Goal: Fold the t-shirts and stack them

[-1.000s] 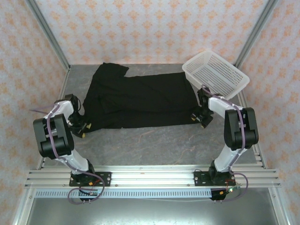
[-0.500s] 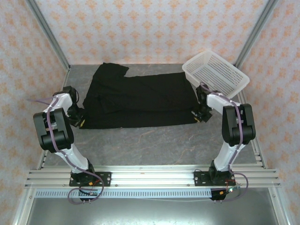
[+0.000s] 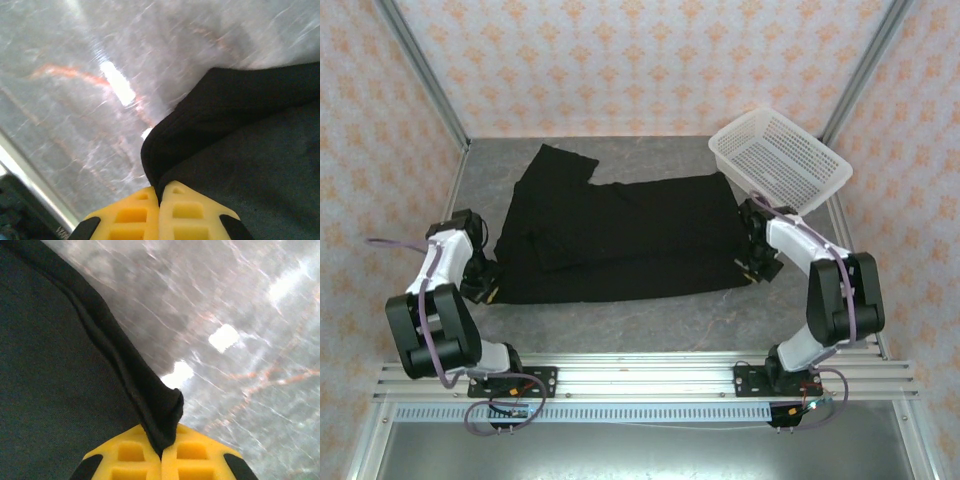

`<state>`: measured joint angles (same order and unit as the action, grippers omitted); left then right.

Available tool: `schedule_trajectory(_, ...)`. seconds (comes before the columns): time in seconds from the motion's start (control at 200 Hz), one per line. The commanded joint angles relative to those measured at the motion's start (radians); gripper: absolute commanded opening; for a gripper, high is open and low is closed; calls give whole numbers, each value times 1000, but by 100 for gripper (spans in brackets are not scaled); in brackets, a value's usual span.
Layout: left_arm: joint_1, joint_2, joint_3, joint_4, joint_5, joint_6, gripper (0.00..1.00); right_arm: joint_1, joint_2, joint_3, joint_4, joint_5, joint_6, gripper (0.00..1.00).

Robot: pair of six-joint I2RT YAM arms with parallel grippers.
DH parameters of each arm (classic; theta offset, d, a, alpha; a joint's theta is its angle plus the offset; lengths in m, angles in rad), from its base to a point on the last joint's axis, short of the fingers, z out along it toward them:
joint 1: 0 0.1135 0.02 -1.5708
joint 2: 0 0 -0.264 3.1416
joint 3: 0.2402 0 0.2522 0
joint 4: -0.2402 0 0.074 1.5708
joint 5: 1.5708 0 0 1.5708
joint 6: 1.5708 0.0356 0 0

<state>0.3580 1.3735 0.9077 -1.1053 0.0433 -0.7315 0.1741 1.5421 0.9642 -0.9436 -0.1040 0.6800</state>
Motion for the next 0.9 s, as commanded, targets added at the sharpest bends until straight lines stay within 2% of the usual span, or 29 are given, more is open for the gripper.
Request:
schedule_trajectory(0.0,7,-49,-32,-55,-93,5,0,4,-72,-61,-96,71,47,0)
schedule_trajectory(0.1,6,-32,-36,-34,-101,-18,0,8,-101,-126,-63,49,75,0)
schedule_trajectory(0.165,5,-6,-32,-16,-109,-25,5,8,-89,-136,-51,43,85,0)
schedule_trajectory(0.2,5,9,-29,-4,-121,-25,9,7,-81,-130,-50,44,84,7)
schedule_trajectory(0.28,6,39,-14,8,-144,-19,24,7,-81,-108,-52,67,80,27)
schedule_trajectory(0.33,6,51,-2,0,-146,-21,40,8,-88,-81,-66,84,74,37)
schedule_trajectory(0.38,6,43,11,-10,-141,-27,53,8,-103,-48,-80,91,63,43)
schedule_trajectory(0.43,-3,14,25,-21,-139,-36,62,9,-125,-16,-91,99,51,47)
schedule_trajectory(0.52,-47,-68,62,-27,-103,-54,64,22,-186,20,-66,75,11,51)
schedule_trajectory(0.58,-102,-94,85,-3,-26,-65,64,33,-229,18,1,3,-29,54)
schedule_trajectory(0.711,-269,-86,50,172,172,-164,64,64,-253,-16,175,-204,-67,58)
schedule_trajectory(0.801,-352,-50,19,262,223,-262,64,84,-220,-22,250,-301,-69,59)
schedule_trajectory(0.896,-395,30,13,302,245,-297,65,100,-204,-17,295,-338,-64,60)
